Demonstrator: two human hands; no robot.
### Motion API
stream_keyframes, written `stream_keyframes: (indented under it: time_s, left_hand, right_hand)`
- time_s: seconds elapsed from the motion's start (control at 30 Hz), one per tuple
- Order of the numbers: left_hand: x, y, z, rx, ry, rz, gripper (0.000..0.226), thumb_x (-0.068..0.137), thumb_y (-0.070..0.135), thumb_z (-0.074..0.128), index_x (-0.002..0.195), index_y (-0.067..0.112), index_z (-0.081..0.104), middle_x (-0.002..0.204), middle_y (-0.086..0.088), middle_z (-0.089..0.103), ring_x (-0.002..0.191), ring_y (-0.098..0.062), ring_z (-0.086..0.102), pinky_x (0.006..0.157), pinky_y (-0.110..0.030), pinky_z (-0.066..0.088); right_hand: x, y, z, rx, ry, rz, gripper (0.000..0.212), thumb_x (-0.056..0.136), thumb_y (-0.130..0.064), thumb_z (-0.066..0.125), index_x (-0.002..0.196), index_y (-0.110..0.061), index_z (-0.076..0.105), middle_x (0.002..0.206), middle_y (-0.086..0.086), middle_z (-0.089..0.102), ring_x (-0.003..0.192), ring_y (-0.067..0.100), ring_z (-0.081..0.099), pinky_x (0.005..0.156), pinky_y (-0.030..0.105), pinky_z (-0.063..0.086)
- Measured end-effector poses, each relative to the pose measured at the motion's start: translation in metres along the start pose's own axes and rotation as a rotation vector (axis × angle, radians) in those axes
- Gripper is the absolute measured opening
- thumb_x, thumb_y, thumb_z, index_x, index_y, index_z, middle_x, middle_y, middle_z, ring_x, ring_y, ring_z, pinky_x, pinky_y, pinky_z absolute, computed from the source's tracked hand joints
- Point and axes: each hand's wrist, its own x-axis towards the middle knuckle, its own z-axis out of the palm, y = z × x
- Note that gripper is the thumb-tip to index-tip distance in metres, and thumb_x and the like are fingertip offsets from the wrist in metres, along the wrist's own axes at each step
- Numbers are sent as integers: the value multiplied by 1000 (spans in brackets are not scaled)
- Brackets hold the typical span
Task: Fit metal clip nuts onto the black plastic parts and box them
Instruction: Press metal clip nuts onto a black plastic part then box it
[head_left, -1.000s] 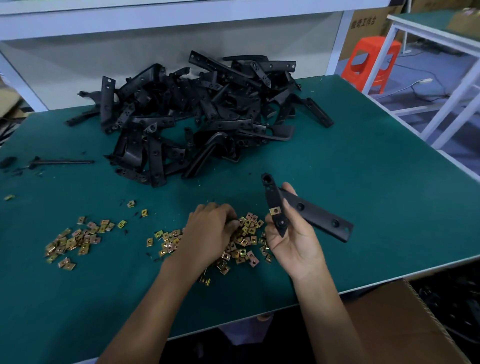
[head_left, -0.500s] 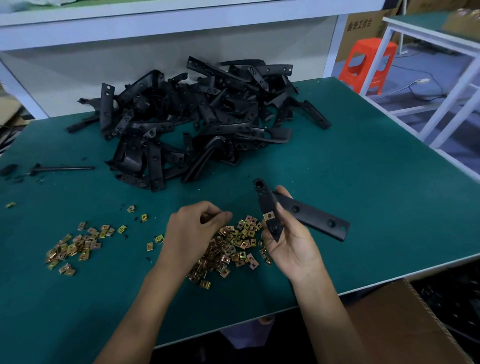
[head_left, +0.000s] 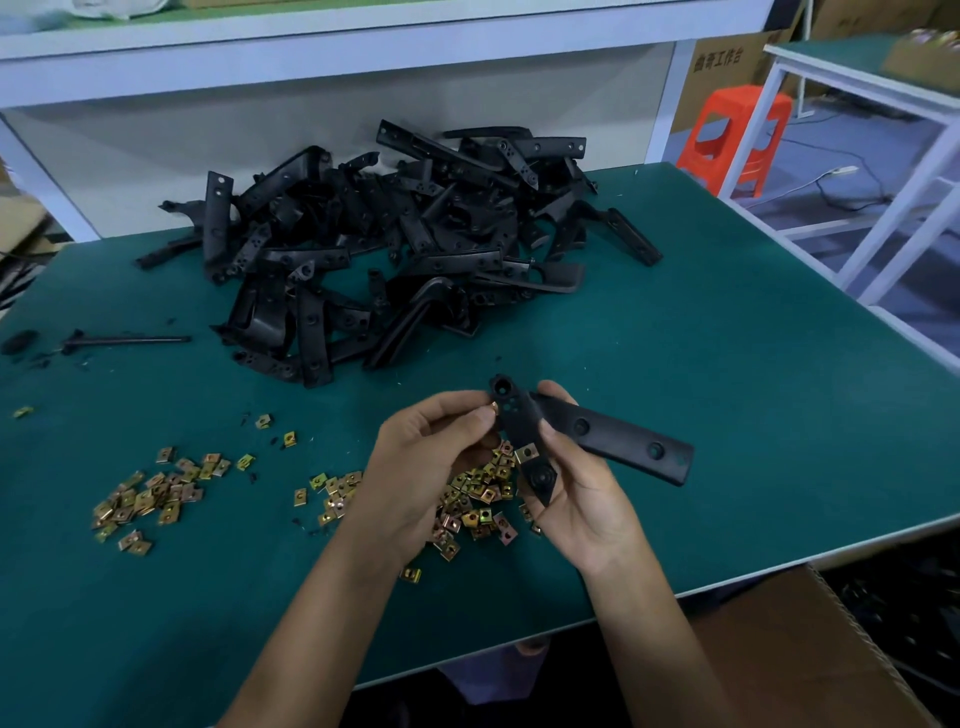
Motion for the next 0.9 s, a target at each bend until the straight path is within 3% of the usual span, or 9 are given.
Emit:
stream_keyframes:
  time_s: [0.1, 0.2, 0.4, 0.7, 0.9]
  left_hand:
    - [0, 1, 1, -13, -5, 7, 13, 89, 2, 68, 96, 10, 74, 87, -11, 73, 76, -17, 65, 76, -30, 56]
    - [1, 3, -3, 26, -28, 17, 23, 88, 2, 69, 110, 9, 69, 82, -11, 70, 70, -14, 65, 70, -25, 56]
    - [-1, 1, -10, -9, -84, 13, 45, 74, 14, 74, 118, 12, 64, 77, -5, 71, 70, -12, 66, 67, -22, 56]
    - [1, -5, -5, -49, -31, 42, 30, 87, 1, 68, 116, 9, 66, 85, -12, 71, 74, -17, 66, 75, -28, 56]
    - [1, 0, -9, 29, -42, 43, 43, 71, 19, 78, 113, 16, 68, 71, -4, 67, 70, -13, 65, 68, -22, 54]
  right_hand:
    - [2, 0, 1, -17, -16, -6, 47, 79, -11, 73, 123, -21, 64, 127, 15, 68, 109, 25, 69, 88, 34, 58]
    - [1, 1, 1, -43, -31, 5, 44, 78, -12, 74, 120, -23, 66, 128, 14, 67, 109, 26, 67, 93, 37, 56]
    - [2, 1, -1, 60, 0, 11, 38, 87, -7, 65, 121, -23, 68, 127, 13, 67, 108, 25, 68, 89, 35, 59]
    - [2, 2, 0, -44, -30, 4, 40, 81, -10, 72, 118, -26, 69, 126, 14, 67, 106, 26, 68, 89, 37, 58]
    - [1, 6, 0, -158, -41, 3, 39, 86, -7, 68, 120, -26, 65, 127, 13, 68, 103, 26, 70, 82, 37, 59]
